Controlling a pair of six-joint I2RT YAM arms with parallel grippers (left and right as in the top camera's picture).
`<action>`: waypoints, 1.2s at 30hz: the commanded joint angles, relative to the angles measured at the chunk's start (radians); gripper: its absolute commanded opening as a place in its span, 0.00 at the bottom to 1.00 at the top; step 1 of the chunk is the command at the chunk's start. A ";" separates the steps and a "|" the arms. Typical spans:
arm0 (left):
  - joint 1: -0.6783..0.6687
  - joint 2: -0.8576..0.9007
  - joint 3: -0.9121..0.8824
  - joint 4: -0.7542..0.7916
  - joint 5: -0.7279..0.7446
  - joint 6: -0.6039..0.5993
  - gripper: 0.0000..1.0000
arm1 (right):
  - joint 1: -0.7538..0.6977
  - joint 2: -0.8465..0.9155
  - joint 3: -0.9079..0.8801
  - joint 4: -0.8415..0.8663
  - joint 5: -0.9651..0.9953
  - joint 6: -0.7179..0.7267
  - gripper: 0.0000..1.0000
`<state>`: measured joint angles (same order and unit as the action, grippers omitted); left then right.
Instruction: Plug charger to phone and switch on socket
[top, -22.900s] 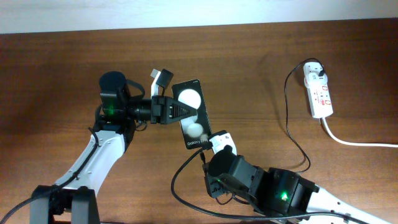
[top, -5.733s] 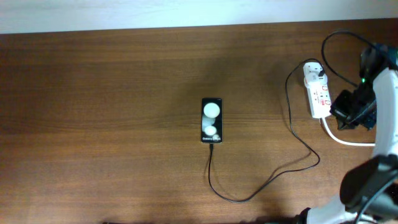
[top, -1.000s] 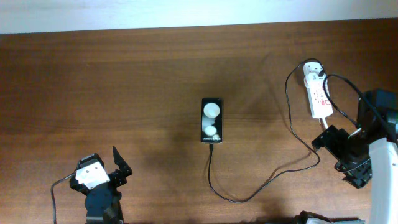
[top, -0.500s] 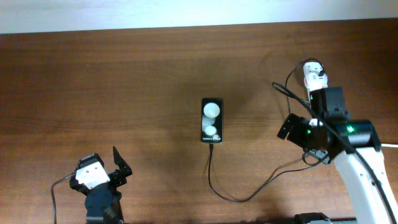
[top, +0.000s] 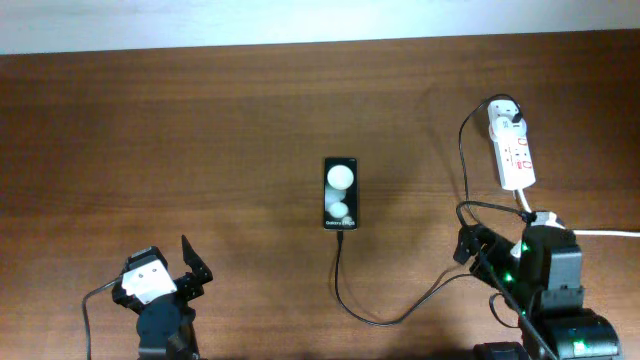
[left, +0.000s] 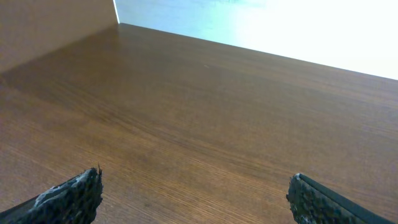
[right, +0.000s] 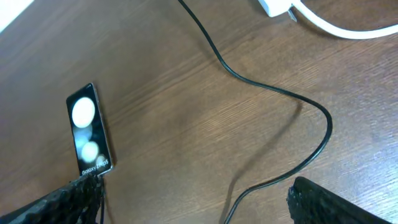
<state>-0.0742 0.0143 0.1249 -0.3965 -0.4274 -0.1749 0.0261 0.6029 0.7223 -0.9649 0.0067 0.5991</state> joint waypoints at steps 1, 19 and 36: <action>0.005 -0.003 -0.006 0.002 -0.014 0.020 0.99 | 0.006 -0.014 -0.018 0.005 -0.005 0.001 0.99; 0.005 -0.003 -0.006 0.002 -0.014 0.020 0.99 | 0.006 -0.551 -0.387 0.384 -0.031 0.005 0.99; 0.005 -0.003 -0.006 0.002 -0.014 0.020 0.99 | 0.006 -0.600 -0.655 0.889 0.005 0.005 0.99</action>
<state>-0.0742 0.0147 0.1249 -0.3965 -0.4274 -0.1745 0.0261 0.0139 0.1059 -0.1120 -0.0147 0.6022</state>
